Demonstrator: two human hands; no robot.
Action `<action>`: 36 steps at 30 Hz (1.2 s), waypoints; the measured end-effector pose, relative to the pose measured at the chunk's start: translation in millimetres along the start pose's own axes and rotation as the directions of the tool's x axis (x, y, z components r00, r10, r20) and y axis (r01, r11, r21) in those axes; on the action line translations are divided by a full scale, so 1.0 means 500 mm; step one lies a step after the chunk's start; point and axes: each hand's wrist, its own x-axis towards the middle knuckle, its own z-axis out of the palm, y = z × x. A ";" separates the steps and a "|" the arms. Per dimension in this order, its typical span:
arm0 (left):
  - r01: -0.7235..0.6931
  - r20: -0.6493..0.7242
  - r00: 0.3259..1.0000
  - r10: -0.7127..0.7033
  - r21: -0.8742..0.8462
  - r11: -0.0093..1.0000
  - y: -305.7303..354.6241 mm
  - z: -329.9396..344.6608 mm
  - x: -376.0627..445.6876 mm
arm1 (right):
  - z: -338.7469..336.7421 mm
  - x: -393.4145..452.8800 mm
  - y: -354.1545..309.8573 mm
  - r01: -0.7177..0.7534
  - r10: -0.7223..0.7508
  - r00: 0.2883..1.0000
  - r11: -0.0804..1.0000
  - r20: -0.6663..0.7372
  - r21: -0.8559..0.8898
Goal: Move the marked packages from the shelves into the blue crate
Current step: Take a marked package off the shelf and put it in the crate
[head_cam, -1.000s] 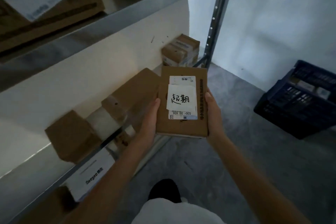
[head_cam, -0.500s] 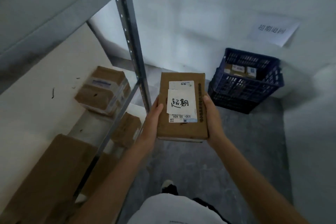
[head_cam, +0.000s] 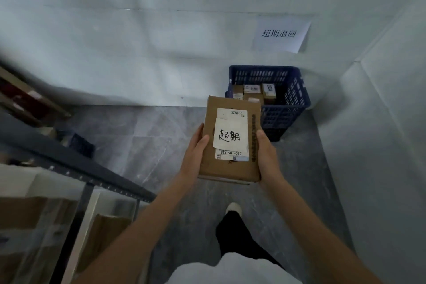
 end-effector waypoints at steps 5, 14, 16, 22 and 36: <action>0.045 0.012 0.999 -0.044 -0.019 0.999 0.029 0.092 0.189 | -0.046 0.177 -0.080 0.006 -0.008 0.999 0.999 -0.033 -0.054; 0.170 0.011 0.985 -0.169 -0.040 0.985 0.069 0.167 0.504 | -0.037 0.488 -0.198 -0.058 0.055 0.998 0.994 -0.032 -0.089; 0.183 0.019 0.983 -0.183 -0.027 0.983 0.073 0.171 0.585 | -0.024 0.566 -0.215 -0.076 0.072 0.997 0.989 -0.036 -0.129; 0.304 0.021 0.952 -0.304 0.011 0.953 0.063 0.194 0.821 | 0.005 0.784 -0.246 -0.196 0.186 0.980 0.967 -0.069 -0.165; 0.417 -0.187 0.906 -0.380 0.235 0.878 -0.130 0.297 1.302 | 0.011 1.300 -0.127 -0.334 0.332 0.942 0.941 -0.039 -0.059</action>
